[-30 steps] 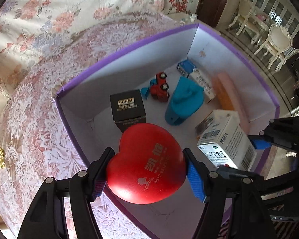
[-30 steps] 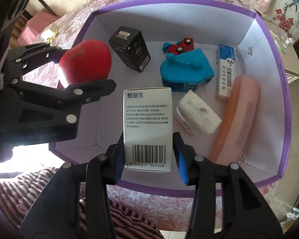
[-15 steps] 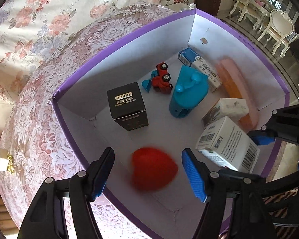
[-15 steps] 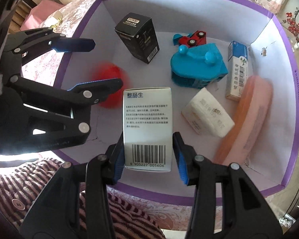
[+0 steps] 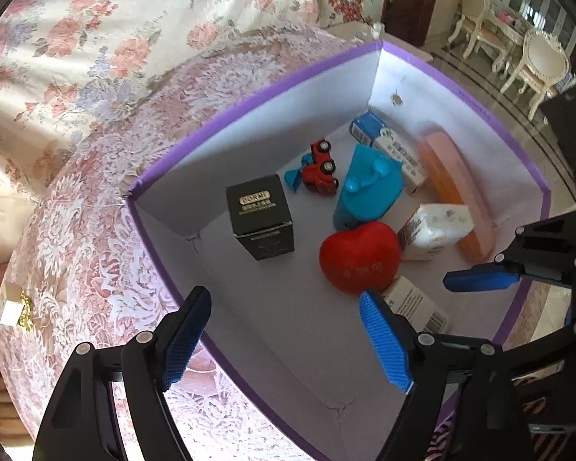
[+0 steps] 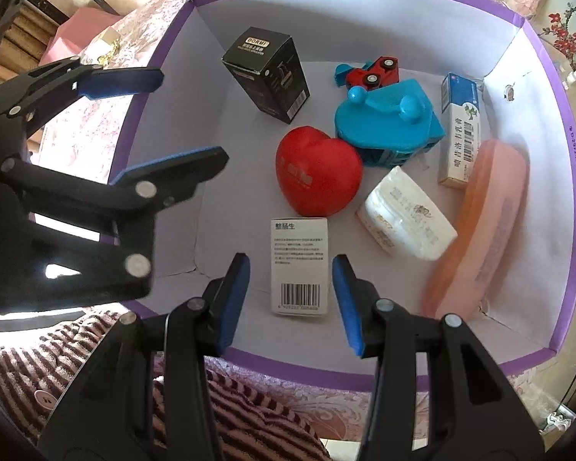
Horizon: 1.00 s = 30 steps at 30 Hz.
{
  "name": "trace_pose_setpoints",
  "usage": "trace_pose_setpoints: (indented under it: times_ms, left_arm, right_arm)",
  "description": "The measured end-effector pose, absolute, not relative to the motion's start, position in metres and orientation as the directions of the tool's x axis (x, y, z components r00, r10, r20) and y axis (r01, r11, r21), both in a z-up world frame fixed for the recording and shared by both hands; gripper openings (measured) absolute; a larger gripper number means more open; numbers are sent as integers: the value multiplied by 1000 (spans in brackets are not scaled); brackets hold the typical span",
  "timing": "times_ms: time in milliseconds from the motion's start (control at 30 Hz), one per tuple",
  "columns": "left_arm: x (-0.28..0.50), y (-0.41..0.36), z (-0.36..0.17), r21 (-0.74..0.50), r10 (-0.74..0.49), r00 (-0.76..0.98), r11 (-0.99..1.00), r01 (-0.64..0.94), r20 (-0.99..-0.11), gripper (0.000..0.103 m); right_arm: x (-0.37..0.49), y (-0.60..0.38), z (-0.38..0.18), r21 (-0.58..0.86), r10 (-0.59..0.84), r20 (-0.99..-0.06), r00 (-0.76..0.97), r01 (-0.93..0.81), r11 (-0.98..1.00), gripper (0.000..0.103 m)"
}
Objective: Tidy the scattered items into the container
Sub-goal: 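Lower the red heart with left gripper while right lowers the medicine box, open both, then withdraw both tools from the purple box toward the cream box and gold ornament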
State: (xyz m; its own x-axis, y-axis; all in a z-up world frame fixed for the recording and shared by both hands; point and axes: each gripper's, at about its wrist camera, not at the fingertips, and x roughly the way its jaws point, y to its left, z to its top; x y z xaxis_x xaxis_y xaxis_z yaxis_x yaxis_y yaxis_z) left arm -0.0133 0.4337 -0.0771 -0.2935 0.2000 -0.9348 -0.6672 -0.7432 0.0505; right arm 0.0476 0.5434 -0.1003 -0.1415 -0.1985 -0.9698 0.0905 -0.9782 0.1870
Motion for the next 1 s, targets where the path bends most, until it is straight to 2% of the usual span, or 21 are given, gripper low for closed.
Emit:
trace_pose_setpoints:
  times_ms: [367, 733, 1000]
  left_arm:
    - [-10, 397, -54, -46, 297, -346, -814, -580, -890, 81]
    - [-6, 343, -58, -86, 291, -379, -876, -474, -879, 81]
    - [-10, 292, -68, -117, 283, -372, -905, -409, -884, 81]
  right_arm:
    - [49, 548, -84, 175, -185, -964, -192, 70, -982, 48]
    - [42, 529, -70, 158, -178, -955, -236, 102, -982, 49]
    - [14, 461, -62, 141, -164, -949, -270, 104, -985, 49]
